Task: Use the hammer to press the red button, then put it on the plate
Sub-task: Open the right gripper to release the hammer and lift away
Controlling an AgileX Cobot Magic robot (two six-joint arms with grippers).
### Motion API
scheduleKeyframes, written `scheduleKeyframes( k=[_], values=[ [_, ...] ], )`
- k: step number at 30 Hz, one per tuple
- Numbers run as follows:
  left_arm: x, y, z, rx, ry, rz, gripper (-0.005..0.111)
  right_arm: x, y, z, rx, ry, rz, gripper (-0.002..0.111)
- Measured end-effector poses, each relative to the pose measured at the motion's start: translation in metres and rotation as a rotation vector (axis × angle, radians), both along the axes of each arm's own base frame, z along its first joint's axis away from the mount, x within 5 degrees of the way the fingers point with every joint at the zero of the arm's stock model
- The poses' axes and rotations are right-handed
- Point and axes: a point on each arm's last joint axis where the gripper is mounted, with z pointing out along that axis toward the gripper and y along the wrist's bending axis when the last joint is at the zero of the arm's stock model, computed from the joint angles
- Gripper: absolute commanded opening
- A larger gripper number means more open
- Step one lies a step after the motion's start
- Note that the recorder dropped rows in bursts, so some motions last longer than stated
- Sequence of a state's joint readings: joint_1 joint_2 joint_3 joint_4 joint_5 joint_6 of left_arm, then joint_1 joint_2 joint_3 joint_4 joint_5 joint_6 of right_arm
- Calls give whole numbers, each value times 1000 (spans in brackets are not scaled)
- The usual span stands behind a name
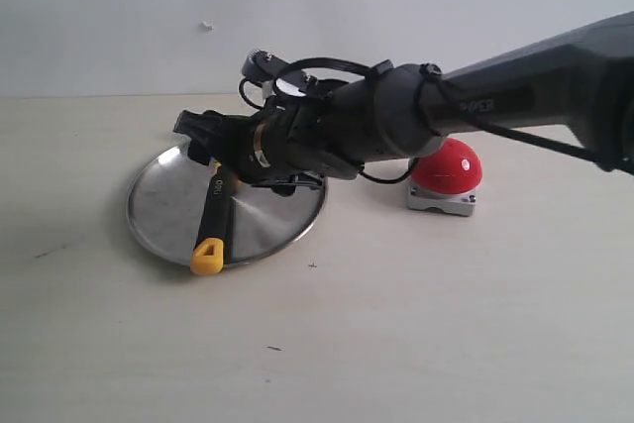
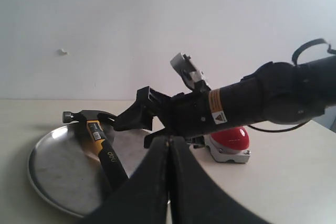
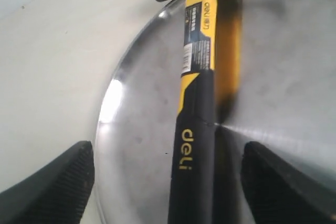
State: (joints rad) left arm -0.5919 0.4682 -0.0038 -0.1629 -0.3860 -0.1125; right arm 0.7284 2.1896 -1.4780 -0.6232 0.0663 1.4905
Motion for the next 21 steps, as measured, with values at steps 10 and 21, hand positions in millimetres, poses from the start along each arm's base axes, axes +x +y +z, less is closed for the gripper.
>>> scheduleKeyframes(
  k=[10,21],
  values=[
    [0,0,0,0,0,0,0,-49,-8,61,-503,-45,161,68],
    [0,0,0,0,0,0,0,-119,-18,96,-1126,2,363,54]
  ],
)
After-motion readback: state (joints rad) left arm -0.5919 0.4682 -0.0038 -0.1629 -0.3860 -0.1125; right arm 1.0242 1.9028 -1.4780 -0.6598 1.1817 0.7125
